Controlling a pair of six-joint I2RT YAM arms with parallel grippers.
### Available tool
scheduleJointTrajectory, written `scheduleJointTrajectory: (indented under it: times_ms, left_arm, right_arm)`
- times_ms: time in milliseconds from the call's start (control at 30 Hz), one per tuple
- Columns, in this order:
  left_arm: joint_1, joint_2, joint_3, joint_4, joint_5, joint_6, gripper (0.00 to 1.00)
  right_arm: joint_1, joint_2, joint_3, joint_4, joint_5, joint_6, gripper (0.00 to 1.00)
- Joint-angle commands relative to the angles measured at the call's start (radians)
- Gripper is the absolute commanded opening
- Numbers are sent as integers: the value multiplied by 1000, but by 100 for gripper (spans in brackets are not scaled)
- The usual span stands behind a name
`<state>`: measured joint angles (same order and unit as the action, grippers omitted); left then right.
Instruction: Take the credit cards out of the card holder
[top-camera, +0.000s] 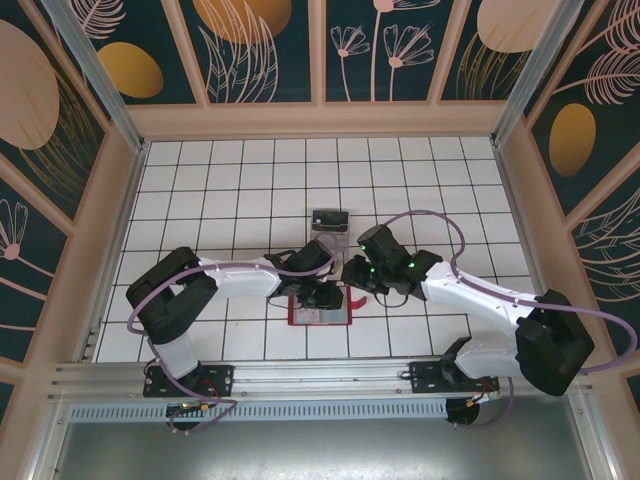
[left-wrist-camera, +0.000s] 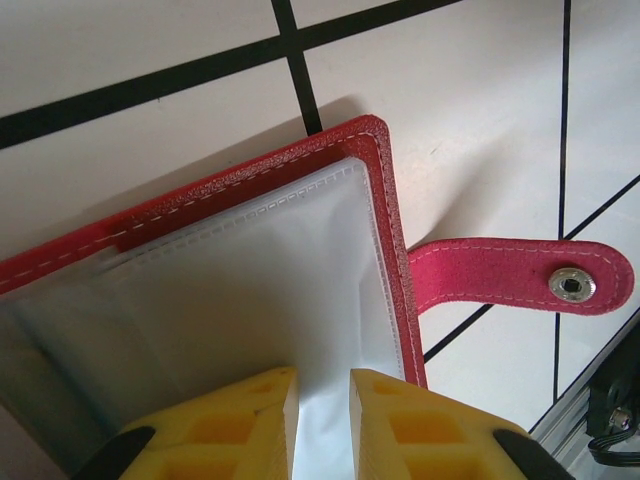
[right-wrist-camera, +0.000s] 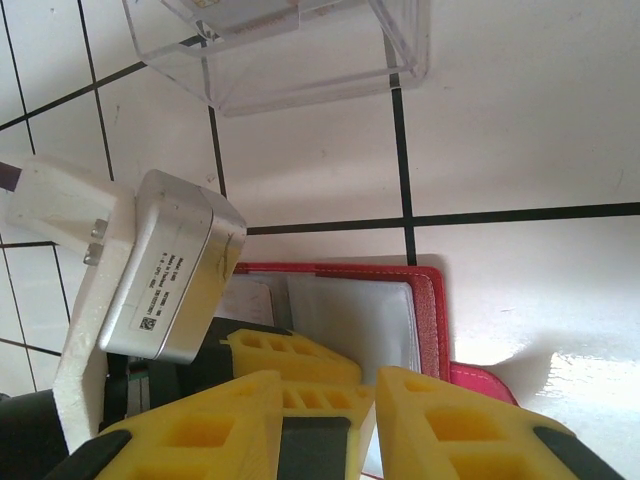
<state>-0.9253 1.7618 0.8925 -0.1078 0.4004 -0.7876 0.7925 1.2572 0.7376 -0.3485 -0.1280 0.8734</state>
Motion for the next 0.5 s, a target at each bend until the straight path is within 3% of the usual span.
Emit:
scheduleJointTrajectory:
  times_ms: [0, 467]
  left_arm:
    - [-6, -9, 23, -23, -18, 10, 22]
    - [0, -125, 27, -92, -151, 37, 24]
  right_arm:
    - [-8, -15, -2, -3, 13, -9, 31]
    - [-5, 23, 65, 1, -42, -32, 31]
